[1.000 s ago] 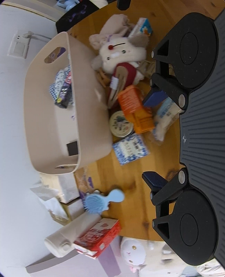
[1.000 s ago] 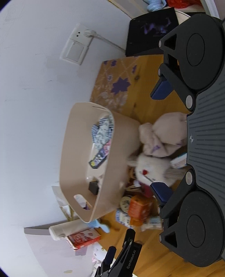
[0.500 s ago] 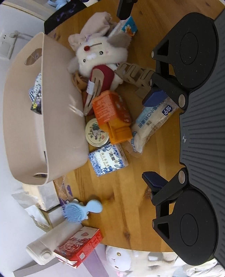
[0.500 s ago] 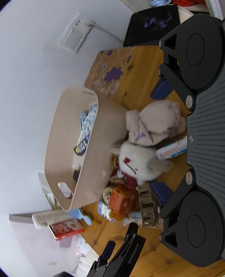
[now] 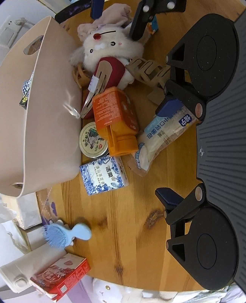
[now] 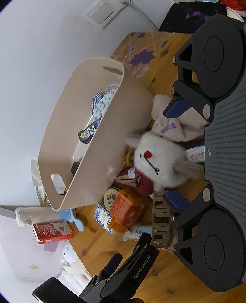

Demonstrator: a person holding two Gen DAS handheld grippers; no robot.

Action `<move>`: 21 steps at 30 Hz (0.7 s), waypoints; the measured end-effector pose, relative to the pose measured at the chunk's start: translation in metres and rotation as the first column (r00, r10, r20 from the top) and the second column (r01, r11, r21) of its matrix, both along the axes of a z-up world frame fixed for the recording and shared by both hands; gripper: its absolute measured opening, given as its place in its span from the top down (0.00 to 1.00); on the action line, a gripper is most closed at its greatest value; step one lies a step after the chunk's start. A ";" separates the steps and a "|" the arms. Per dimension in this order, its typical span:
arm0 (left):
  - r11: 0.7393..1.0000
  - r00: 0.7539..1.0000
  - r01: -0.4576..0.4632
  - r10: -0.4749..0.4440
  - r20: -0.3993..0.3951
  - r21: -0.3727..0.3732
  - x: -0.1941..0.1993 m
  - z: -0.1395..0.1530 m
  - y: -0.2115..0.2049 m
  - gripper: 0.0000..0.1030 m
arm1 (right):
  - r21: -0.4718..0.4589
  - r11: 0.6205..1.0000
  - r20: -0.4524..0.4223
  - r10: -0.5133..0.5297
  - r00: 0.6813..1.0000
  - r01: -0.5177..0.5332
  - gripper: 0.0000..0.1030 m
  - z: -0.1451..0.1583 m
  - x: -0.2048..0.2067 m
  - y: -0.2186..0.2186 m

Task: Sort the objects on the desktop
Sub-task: 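Open both grippers and pull back toward the remaining items, then grasp the clear snack packet with the left gripper while the right grasps the white plush bunny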

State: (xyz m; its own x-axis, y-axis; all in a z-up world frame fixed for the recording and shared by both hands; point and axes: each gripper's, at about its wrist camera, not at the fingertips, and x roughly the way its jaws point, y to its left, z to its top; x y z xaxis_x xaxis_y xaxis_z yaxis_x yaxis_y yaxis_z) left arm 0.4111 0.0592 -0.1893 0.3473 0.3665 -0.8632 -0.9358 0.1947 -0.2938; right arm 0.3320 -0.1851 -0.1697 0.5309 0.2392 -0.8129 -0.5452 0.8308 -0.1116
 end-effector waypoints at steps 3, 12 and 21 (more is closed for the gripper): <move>1.000 1.000 -0.007 0.007 0.015 -0.015 0.003 -0.003 0.002 0.19 | 0.001 1.000 -0.018 0.021 1.000 -0.021 0.28 -0.005 0.007 0.006; 0.998 0.997 -0.006 0.010 0.077 -0.056 0.013 -0.012 0.008 0.35 | -0.007 0.998 -0.066 0.056 0.996 -0.057 0.39 -0.019 0.016 0.015; 1.000 0.997 -0.006 0.008 0.072 -0.024 0.014 -0.008 0.004 0.59 | 0.028 1.000 -0.118 0.003 0.993 0.000 0.86 -0.024 0.019 0.003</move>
State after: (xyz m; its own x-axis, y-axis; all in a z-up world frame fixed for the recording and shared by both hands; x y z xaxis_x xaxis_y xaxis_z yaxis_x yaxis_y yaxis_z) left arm 0.4254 0.0635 -0.1976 0.4064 0.3489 -0.8445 -0.9134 0.1805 -0.3650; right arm 0.3510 -0.1824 -0.1939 0.4313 0.2633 -0.8629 -0.5544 0.8319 -0.0233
